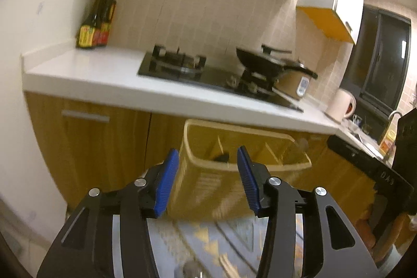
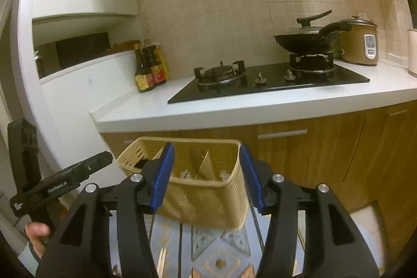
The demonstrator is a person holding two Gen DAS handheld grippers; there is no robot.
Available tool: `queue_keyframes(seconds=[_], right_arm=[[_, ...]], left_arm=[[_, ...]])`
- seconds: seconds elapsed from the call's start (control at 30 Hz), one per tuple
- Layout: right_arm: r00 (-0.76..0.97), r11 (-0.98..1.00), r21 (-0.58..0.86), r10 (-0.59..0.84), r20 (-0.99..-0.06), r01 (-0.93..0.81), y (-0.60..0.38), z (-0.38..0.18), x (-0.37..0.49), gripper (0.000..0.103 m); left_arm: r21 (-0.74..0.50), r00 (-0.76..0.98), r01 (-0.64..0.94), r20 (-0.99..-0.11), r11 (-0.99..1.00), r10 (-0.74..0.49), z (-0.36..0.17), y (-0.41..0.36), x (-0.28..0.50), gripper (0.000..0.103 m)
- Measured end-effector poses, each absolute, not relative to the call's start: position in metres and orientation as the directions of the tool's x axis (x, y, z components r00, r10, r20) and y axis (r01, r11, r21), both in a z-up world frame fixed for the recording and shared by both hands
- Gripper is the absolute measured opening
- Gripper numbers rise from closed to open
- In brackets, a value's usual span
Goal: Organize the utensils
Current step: 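Open both tools to drop the spoons into the basket, then move both tools back down toward the utensils on the table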
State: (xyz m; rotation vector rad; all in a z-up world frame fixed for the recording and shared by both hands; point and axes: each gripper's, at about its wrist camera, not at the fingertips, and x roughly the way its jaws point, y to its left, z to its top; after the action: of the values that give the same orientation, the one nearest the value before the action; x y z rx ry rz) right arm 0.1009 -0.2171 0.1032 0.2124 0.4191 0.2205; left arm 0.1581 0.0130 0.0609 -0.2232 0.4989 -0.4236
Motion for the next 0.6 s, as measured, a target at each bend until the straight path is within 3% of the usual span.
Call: queue_keyframes(seconds=[0.2, 0.37, 0.6], right_arm=[[0.804, 0.965, 0.219, 0.245, -0.543, -0.146, -0.204, 0.101, 0.075, 0.048], [0.634, 0.967, 0.225, 0.249, -0.732, -0.119, -0.188, 0.072, 0.063, 0.048], [0.418, 0.923, 0.377, 0.376, -0.827, -0.083, -0.187, 0.018, 0.051, 0.048]], left_arm=[[-0.327, 0.705, 0.326, -0.541, 0.887, -0.458, 0.054, 0.024, 0.134, 0.048], [-0.334, 0.593, 0.304, -0.666, 0.892, -0.452, 0.034, 0.025, 0.124, 0.048], [-0.328, 0.438, 0.294, -0.788, 0.898, -0.432, -0.016, 0.021, 0.117, 0.048]])
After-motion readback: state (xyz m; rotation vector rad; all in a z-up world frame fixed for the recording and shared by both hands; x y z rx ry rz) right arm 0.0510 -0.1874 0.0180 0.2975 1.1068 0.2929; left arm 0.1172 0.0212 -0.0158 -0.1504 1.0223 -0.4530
